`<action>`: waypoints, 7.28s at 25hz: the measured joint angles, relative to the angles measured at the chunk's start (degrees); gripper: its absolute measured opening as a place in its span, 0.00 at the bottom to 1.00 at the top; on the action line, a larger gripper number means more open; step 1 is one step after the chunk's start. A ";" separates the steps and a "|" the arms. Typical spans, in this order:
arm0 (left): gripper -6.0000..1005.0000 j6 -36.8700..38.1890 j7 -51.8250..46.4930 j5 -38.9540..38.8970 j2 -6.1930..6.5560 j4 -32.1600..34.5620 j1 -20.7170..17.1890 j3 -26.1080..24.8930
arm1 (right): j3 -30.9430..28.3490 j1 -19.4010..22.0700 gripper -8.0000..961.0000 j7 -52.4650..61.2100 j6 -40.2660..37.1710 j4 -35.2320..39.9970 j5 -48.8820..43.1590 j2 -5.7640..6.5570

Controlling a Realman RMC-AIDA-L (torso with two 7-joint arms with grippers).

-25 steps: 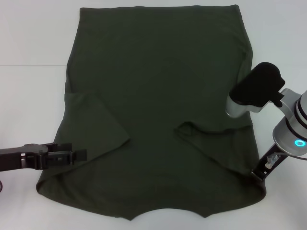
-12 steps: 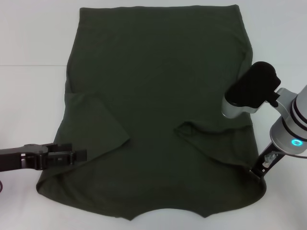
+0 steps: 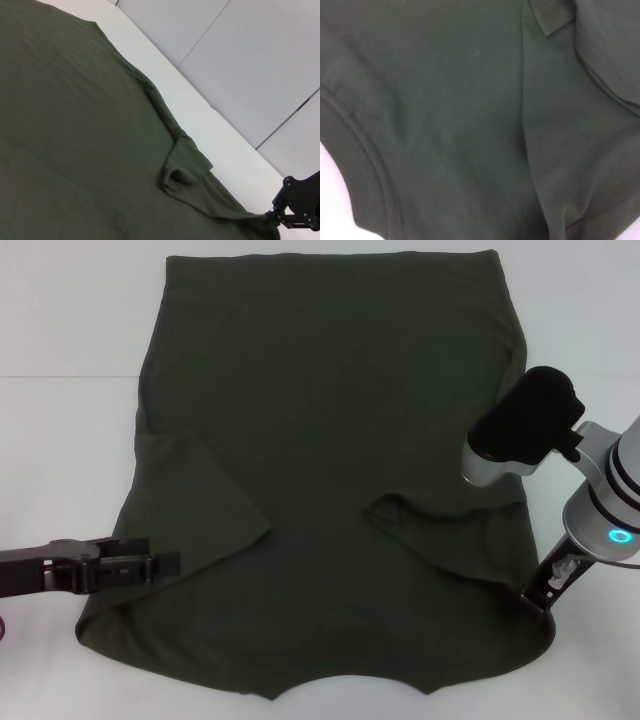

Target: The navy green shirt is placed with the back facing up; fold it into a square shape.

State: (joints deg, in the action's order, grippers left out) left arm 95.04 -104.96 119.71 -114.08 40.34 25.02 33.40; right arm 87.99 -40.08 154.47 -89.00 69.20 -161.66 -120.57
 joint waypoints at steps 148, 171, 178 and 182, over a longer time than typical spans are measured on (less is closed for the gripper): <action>0.06 -3.57 -28.81 22.31 1.07 1.17 4.87 0.94 | -42.23 15.86 0.03 -22.62 0.91 -9.49 24.55 0.97; 0.08 4.70 -26.29 22.20 1.14 1.05 2.74 -6.74 | -69.02 16.68 0.03 -37.65 -4.95 -24.56 24.75 2.30; 0.09 7.53 -25.62 21.61 1.41 1.05 1.83 -9.23 | -71.18 17.69 0.03 -40.57 -6.04 -25.59 25.79 2.40; 0.09 8.78 -25.62 20.90 1.58 1.05 1.53 -10.45 | -71.87 18.91 0.03 -43.42 -7.11 -26.83 27.89 2.68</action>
State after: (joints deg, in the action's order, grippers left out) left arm 103.82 -130.58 140.61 -112.50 41.40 26.56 22.95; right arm 16.12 -21.17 111.06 -96.11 42.38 -133.78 -117.88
